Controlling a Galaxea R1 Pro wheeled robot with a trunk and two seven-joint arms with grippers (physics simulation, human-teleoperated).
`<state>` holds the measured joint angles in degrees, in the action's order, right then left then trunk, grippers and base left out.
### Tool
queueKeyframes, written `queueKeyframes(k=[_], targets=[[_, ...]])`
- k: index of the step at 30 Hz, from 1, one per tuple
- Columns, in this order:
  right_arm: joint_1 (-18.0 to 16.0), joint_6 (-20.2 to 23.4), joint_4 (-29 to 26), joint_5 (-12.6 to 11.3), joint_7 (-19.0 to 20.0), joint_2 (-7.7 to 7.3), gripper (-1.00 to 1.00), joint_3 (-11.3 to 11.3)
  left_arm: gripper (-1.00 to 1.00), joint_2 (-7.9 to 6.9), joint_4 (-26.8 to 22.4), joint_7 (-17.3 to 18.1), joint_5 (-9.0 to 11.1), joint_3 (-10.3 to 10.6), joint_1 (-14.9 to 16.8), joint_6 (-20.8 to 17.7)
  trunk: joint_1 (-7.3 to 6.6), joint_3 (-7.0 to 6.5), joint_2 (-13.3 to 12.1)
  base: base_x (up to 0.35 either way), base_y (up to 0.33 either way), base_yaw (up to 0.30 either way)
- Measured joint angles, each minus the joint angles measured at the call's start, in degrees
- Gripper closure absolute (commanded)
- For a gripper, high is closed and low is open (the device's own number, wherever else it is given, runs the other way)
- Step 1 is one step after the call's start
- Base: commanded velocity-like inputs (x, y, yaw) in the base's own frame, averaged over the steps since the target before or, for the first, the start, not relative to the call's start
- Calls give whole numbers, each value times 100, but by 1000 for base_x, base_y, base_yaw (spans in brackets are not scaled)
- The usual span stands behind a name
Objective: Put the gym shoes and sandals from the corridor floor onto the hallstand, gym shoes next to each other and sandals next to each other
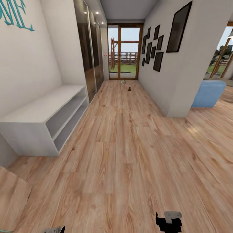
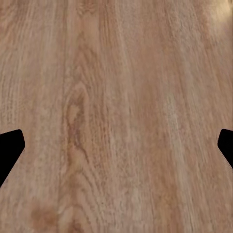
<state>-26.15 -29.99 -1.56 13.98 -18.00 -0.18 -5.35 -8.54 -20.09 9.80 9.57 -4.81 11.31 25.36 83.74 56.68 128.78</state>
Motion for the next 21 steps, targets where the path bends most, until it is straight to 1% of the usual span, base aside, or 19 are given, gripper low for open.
queueKeyframes(k=[10, 18, 21], targets=[[0, 0, 0, 0, 0, 0, -100, 1, -100, -1, 0, 0, 0, 0, 0, 0, 0, 0, 0, 337, 0, -5], [1, 0, -1, 0, 0, -1, -100, -4, -100, 0, 2, 0, 0, 1, 1, 1, 0, 0, 0, 337, 0, -174], [0, 0, 0, 0, 0, 0, -100, -1, -100, 0, 0, 0, 0, 0, 2, 0, 0, 0, 0, 337, 0, -63]])
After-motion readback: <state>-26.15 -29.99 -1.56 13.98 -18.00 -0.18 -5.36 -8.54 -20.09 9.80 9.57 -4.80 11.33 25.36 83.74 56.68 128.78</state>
